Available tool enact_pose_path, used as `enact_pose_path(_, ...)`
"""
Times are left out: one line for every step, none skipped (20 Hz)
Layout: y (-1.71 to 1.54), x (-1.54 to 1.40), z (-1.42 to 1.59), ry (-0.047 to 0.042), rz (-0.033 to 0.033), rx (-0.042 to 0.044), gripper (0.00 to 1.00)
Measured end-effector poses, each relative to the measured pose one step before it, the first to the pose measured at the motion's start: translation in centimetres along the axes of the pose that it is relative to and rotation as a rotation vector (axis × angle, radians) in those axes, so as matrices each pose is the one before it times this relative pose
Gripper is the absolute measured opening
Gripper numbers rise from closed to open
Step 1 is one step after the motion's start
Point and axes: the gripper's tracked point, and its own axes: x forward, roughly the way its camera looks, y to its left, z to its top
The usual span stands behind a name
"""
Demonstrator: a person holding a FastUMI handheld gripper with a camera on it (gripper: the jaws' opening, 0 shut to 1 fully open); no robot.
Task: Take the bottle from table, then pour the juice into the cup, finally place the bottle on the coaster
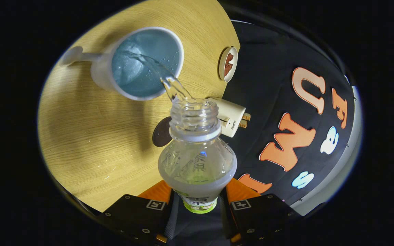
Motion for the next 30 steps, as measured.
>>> enact_pose_path(-0.085, -0.05, -0.094, 0.00266, -0.00075, -0.00598, 0.55)
enact_pose_path(-0.031, -0.025, 0.031, -0.00154, 0.00008, -0.00647, 0.55)
enact_pose_path(-0.045, -0.012, 0.077, -0.00271, 0.00019, -0.00457, 0.55)
enact_pose_path(0.045, -0.053, 0.121, -0.00369, 0.00276, -0.00586, 0.55)
enact_pose_path(-0.029, -0.055, 0.082, -0.00211, 0.00212, -0.00794, 0.55)
enact_pose_path(0.006, 0.055, 0.082, -0.00249, 0.0008, -0.0083, 0.55)
enact_pose_path(-0.047, -0.012, -0.011, 0.00096, 0.00156, -0.00745, 0.55)
enact_pose_path(-0.002, 0.018, -0.084, 0.00045, 0.00057, -0.00374, 0.55)
enact_pose_path(-0.067, -0.088, 0.018, -0.0008, 0.00125, -0.00471, 0.55)
enact_pose_path(-0.22, 0.084, 0.006, -0.00138, -0.00312, -0.00576, 0.55)
enact_pose_path(-0.02, 0.043, 0.03, -0.00181, 0.00035, -0.00524, 0.55)
enact_pose_path(-0.004, -0.087, 0.028, -0.00064, 0.00115, -0.00536, 0.55)
enact_pose_path(-0.058, 0.055, 0.121, -0.00306, 0.00006, -0.0052, 0.55)
enact_pose_path(-0.032, 0.082, 0.066, -0.00145, 0.0013, -0.00598, 0.55)
enact_pose_path(-0.063, 0.059, 0.156, -0.00183, 0.00017, -0.00606, 0.55)
enact_pose_path(-0.041, 0.012, 0.117, -0.00333, 0.00018, -0.00649, 0.55)
enact_pose_path(-0.025, -0.074, 0.147, -0.00213, 0.00207, -0.0069, 0.55)
enact_pose_path(0.005, 0.067, 0.09, -0.00167, -0.0001, -0.00651, 0.55)
enact_pose_path(-0.087, -0.029, 0.002, -0.00186, 0.00112, -0.0043, 0.55)
enact_pose_path(0.046, 0.096, 0.031, 0.00177, 0.00186, -0.00412, 0.55)
enact_pose_path(-0.06, -0.085, 0.016, 0.00031, 0.0018, -0.00515, 0.55)
enact_pose_path(-0.044, 0.126, -0.017, -0.00007, 0.00066, -0.00615, 0.55)
enact_pose_path(-0.084, -0.072, 0.027, 0.0001, 0.0013, -0.0072, 0.55)
enact_pose_path(-0.01, 0.141, -0.073, 0.00076, 0.00075, -0.00664, 0.55)
enact_pose_path(-0.054, 0.054, -0.134, 0.0015, 0.00051, -0.00683, 0.55)
enact_pose_path(0.009, 0.007, -0.005, 0.00185, 0.00173, -0.006, 0.55)
enact_pose_path(-0.054, 0.026, 0.035, 0.0005, 0.00235, -0.00525, 0.55)
enact_pose_path(-0.119, 0.006, 0.062, -0.00118, 0.00089, -0.00481, 0.55)
enact_pose_path(-0.036, 0.001, 0.046, -0.00063, 0.00193, -0.00642, 0.55)
enact_pose_path(-0.084, 0.038, 0.056, -0.0009, 0.00128, -0.00699, 0.55)
